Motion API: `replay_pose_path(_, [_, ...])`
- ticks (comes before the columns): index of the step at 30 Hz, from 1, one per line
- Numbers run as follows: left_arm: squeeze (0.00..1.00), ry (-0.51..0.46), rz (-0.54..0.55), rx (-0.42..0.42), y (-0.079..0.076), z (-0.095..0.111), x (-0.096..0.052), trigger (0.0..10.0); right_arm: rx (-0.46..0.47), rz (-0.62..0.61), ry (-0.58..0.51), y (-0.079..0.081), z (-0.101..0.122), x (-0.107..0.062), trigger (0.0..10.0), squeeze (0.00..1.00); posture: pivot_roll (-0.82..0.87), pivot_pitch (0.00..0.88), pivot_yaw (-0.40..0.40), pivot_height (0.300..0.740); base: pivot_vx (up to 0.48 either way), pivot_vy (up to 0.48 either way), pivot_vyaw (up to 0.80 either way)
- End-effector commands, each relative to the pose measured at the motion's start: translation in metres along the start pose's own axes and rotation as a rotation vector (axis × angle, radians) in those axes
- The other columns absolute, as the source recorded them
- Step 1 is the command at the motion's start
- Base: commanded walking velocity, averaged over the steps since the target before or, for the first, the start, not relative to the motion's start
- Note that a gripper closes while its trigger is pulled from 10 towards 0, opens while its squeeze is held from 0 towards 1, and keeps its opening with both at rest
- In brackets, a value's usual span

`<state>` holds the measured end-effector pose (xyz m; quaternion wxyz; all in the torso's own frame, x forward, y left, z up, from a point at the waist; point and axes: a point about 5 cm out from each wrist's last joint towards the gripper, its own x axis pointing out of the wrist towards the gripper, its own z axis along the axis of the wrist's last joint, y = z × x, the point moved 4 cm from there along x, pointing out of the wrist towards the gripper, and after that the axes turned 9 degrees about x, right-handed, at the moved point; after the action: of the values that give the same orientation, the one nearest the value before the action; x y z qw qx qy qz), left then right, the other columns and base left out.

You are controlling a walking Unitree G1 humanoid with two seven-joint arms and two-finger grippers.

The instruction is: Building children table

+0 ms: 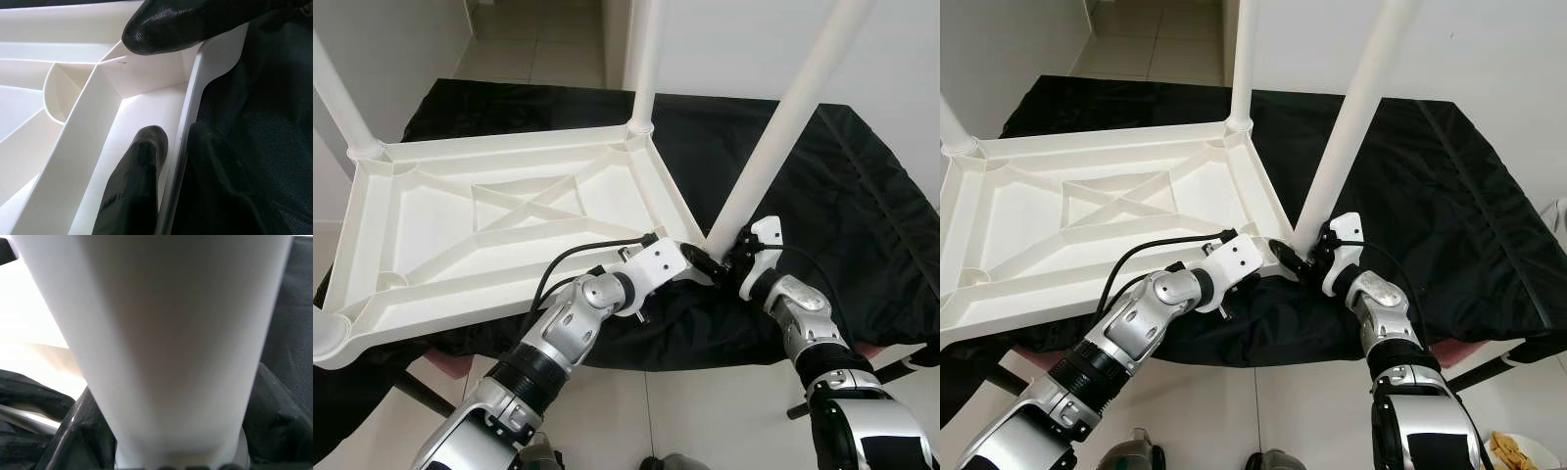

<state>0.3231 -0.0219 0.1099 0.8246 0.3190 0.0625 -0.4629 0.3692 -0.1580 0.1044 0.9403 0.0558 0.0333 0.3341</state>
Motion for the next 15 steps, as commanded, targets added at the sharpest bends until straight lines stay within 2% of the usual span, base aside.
replay_pose_path(1, [0.00, -0.094, -0.003, 0.041, -0.001, 0.027, 0.000, 10.0, 0.058, 0.002, 0.043, 0.005, -0.019, -0.002, 0.0, 0.00, 0.06, 0.040, -0.059, 0.740, 0.000, 0.000, 0.00])
replay_pose_path(9, [0.00, -0.094, -0.006, 0.033, -0.003, 0.027, 0.000, 10.0, 0.124, -0.131, 0.012, 0.011, -0.034, 0.002, 0.0, 0.00, 0.06, 0.058, -0.059, 0.740, 0.000, 0.000, 0.00])
replay_pose_path(11, [0.00, -0.095, -0.009, 0.030, -0.005, 0.027, -0.001, 10.0, 0.185, -0.200, -0.006, 0.014, -0.041, 0.004, 0.0, 0.00, 0.05, 0.064, -0.055, 0.740, 0.000, 0.000, 0.00])
replay_pose_path(15, [0.00, -0.095, -0.012, 0.029, -0.006, 0.027, -0.001, 10.0, 0.220, -0.264, -0.042, 0.015, -0.041, 0.005, 0.0, 0.00, 0.05, 0.067, -0.056, 0.740, 0.000, 0.000, 0.00])
